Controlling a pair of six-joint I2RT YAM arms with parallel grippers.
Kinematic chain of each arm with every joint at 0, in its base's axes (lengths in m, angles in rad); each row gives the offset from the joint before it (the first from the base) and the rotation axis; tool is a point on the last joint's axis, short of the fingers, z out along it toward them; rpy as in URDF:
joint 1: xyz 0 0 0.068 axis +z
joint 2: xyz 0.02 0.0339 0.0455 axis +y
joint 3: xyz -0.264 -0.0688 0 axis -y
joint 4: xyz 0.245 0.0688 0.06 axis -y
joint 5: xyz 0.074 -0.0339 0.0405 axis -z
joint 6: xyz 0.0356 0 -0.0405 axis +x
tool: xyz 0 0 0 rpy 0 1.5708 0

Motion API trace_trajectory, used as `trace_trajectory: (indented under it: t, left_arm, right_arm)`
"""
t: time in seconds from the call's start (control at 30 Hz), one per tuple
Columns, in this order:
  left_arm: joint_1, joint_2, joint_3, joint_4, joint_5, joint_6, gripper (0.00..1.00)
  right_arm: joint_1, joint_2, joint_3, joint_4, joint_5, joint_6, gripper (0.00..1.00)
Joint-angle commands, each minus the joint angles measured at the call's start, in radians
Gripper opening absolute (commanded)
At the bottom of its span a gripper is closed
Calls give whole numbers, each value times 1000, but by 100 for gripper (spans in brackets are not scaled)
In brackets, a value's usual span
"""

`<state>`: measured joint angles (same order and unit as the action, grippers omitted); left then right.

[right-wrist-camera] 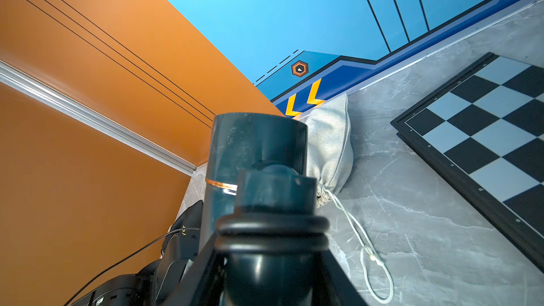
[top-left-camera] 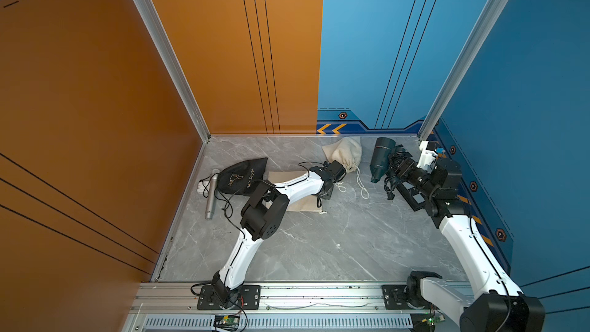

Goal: Pack away hair dryers
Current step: Open the drawstring bag at the center of the board.

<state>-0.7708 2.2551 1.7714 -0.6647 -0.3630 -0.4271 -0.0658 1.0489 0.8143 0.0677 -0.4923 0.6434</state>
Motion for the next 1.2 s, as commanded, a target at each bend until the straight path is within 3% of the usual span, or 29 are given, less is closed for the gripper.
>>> trace_trajectory:
  t: [0.0, 0.27, 0.43, 0.7, 0.97, 1.17]
  left_arm:
    - [4, 29, 23, -18, 21, 4, 42]
    - [2, -9, 14, -17, 36, -32, 42]
    - [-5, -27, 18, -17, 46, -45, 50]
    - [20, 18, 10, -16, 72, -65, 45]
    - [32, 24, 13, -18, 88, -65, 11]
    - [36, -27, 11, -19, 81, -51, 7]
  right_arm:
    - [-5, -21, -3, 72, -15, 6, 21]
    - [-6, -21, -14, 89, -20, 13, 21]
    - [-6, -25, -18, 89, -20, 10, 21]
    - [-5, -21, -17, 96, -29, 12, 21]
    - [-5, -7, -21, 118, -34, 21, 21]
    - [-5, -5, -20, 121, -34, 18, 21]
